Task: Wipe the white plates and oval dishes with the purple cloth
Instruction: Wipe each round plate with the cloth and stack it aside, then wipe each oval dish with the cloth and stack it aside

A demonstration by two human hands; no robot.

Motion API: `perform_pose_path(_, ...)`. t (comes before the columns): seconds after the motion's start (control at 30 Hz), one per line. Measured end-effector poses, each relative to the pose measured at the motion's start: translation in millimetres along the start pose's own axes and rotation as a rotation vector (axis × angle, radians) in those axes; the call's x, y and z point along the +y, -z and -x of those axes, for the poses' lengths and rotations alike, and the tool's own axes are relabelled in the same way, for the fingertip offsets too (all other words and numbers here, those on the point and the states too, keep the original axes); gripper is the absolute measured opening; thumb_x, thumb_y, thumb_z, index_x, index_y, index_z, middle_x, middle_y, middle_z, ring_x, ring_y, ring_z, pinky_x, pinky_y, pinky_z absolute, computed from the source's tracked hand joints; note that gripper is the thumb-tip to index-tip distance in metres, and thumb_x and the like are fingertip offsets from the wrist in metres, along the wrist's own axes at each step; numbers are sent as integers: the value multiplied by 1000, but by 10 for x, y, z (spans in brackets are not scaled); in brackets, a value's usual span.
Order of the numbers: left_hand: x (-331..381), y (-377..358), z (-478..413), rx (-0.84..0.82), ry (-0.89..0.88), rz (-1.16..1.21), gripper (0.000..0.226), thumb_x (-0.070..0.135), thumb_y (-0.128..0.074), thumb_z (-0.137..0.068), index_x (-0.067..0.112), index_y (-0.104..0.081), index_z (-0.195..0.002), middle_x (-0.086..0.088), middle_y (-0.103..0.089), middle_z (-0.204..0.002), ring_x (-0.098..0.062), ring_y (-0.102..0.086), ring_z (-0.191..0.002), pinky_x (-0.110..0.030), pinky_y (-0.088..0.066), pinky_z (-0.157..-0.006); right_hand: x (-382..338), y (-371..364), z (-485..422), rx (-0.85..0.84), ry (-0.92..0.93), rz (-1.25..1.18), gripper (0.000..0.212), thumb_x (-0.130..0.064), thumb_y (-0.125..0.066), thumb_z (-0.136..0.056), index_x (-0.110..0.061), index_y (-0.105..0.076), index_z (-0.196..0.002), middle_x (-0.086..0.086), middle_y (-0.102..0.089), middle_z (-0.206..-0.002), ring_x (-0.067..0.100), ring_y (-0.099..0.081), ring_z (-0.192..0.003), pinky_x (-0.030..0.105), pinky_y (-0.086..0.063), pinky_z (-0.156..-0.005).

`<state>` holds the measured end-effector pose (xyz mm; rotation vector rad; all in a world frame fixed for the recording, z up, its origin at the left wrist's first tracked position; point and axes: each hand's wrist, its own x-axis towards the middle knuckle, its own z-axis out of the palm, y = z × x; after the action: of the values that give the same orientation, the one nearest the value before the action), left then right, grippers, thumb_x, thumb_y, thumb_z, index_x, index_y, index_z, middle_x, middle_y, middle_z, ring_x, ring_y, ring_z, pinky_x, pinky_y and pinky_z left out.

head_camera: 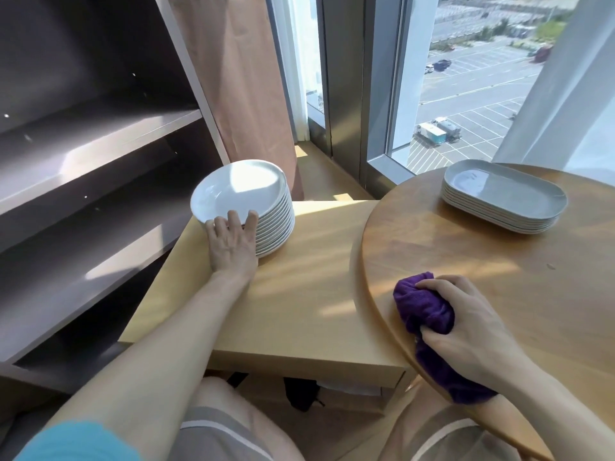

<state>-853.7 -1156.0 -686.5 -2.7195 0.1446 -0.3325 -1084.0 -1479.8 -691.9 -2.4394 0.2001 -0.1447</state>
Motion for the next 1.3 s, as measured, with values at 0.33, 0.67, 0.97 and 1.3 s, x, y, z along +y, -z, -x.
perform_pose_path(0.33, 94, 32, -91, 25, 14, 49, 83, 41, -78, -75, 22, -22, -134, -12, -38, -114, -31, -46, -104, -48, -34, -104, -4, 126, 10, 8, -60, -25, 60, -23, -77, -76, -42, -57, -129, -21, -43, -126, 13, -48, -117, 33, -43, -97)
perform_pose_path(0.67, 130, 235, -64, 132, 38, 371, 81, 65, -64, -83, 7, -39, -135, -28, -47, -125, -45, -41, -121, -61, -16, -115, 494, 752, -24, 223, -370, -73, 58, -15, -76, -73, -34, -63, -127, -6, -48, -121, 19, -51, -107, 29, -40, -89)
perform_pose_path(0.97, 1248, 801, 549, 70, -460, 848, 48, 21, -74, -82, 15, -56, -126, -7, -49, -127, -31, -46, -119, -49, -41, -106, 1049, 1097, -217, 407, -656, 49, 63, -29, -71, -77, -24, -55, -138, 7, -52, -134, 31, -47, -125, 44, -45, -105)
perform_pose_path(1.3, 1466, 590, 861, -182, -459, 1040, 38, 17, -67, -91, 19, -55, -128, 5, -49, -129, -14, -43, -124, -23, -32, -101, 745, 808, -824, 239, -572, 301, 40, -35, -57, -73, -28, -59, -112, 8, -54, -121, 34, -47, -118, 46, -41, -99)
